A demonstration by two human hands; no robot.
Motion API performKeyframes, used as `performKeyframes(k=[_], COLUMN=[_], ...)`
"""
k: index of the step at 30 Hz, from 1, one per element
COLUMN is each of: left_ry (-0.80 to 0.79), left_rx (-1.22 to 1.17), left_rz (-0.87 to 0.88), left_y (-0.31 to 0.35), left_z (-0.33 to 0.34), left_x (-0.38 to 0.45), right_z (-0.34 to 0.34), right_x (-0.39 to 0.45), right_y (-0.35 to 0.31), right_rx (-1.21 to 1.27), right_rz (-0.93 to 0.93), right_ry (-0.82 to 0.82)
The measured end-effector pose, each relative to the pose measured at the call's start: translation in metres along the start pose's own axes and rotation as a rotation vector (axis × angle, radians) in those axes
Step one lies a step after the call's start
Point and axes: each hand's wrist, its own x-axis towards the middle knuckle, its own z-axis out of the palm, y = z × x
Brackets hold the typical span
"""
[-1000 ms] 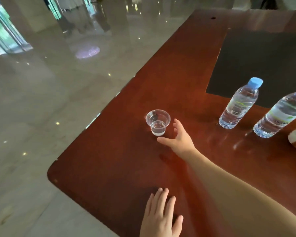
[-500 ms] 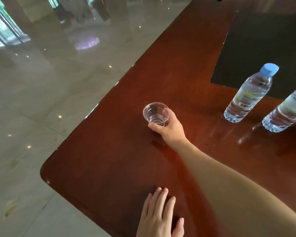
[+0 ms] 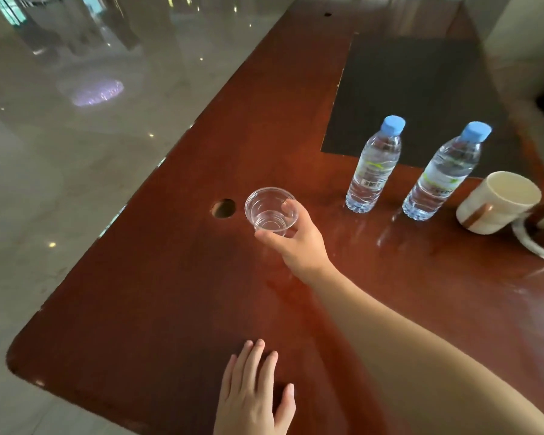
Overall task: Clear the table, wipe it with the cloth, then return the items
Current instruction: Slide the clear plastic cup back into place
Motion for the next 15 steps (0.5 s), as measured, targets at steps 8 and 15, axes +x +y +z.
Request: performKeyframes(k=[8, 15], left_ry=[0.011, 0.053], left_rx=[-0.006, -0.006], left_rz=[0.012, 0.03], left_y=[0.001, 0.006], left_z=[-0.004, -0.004], left_x=[-0.004, -0.004], right_z=[-0.082, -0.152], right_x=[-0.064, -0.127], right_y=[0.013, 0.023], right_rx=[0.001, -0.034], right_rz=[0.041, 0.085], right_ry=[0.24, 0.451])
